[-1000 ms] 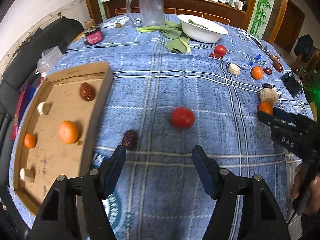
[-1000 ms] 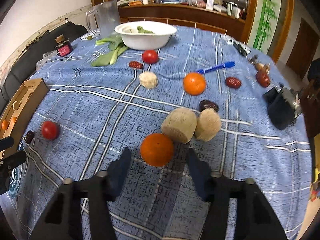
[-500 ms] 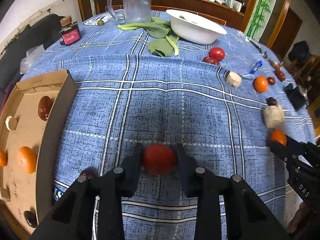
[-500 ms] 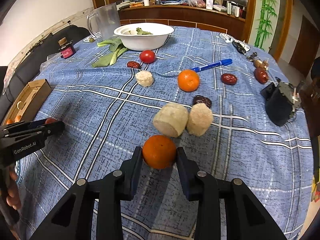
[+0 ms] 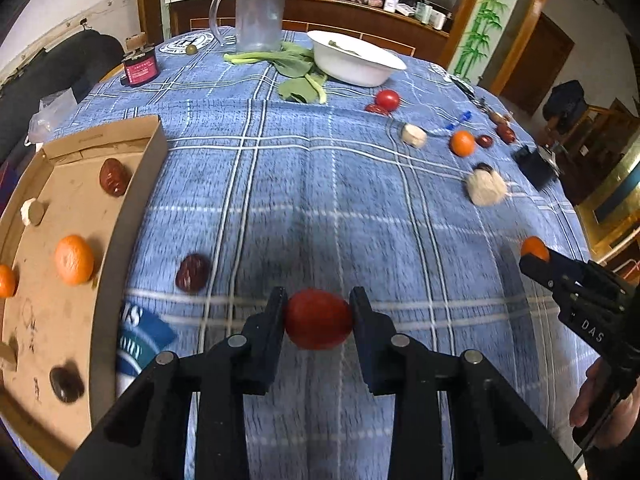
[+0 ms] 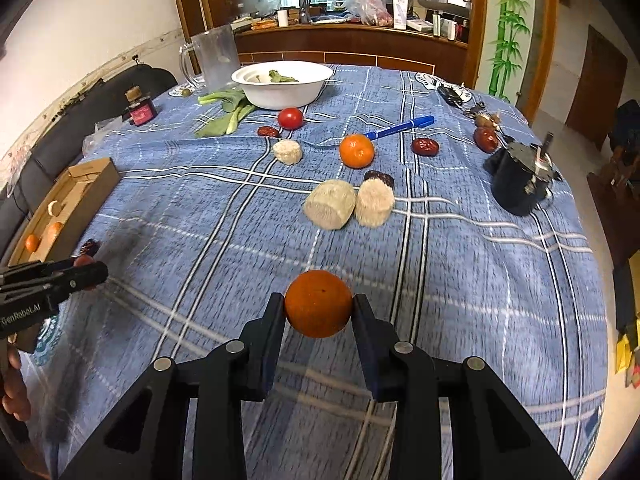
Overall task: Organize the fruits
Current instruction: 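Carry the orange and tomato with both tools over the cardboard tray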
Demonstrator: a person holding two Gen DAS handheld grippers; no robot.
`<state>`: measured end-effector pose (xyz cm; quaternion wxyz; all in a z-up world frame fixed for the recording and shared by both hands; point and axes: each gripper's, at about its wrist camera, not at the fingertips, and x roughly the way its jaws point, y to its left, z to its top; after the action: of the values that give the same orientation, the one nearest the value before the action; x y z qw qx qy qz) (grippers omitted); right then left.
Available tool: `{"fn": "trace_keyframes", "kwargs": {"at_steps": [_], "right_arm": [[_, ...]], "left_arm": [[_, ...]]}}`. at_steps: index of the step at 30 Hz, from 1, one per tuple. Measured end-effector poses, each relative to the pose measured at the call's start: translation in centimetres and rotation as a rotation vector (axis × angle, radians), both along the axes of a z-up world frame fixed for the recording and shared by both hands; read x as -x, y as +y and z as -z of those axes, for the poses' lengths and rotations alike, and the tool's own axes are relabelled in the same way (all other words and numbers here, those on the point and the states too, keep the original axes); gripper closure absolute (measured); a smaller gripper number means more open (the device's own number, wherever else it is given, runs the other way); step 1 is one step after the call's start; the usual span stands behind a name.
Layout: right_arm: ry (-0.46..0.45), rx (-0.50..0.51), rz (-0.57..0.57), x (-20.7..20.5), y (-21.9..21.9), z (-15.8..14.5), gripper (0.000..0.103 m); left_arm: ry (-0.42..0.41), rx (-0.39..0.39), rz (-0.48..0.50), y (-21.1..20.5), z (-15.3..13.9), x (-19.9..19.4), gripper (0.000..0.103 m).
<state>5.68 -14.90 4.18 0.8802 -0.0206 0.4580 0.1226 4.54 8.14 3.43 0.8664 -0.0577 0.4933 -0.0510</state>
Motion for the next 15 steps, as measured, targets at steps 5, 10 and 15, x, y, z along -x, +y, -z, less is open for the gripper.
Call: {"fn": "trace_keyframes", "kwargs": {"at_steps": [5, 10, 15], "right_arm": [[-0.006, -0.026, 0.023, 2.3, -0.4, -0.7, 0.067], [-0.001, -0.019, 0.037, 4.2, 0.1, -0.7, 0.067], [0.001, -0.008, 0.034, 5.6, 1.1, -0.7, 0.067]], "left_arm": [[-0.007, 0.006, 0.033, -0.2, -0.4, 2.1, 0.072], [-0.015, 0.025, 0.049, 0.4, -1.2, 3.6, 0.072], [-0.039, 0.026, 0.048, 1.3, -2.2, 4.8, 0.072]]}}
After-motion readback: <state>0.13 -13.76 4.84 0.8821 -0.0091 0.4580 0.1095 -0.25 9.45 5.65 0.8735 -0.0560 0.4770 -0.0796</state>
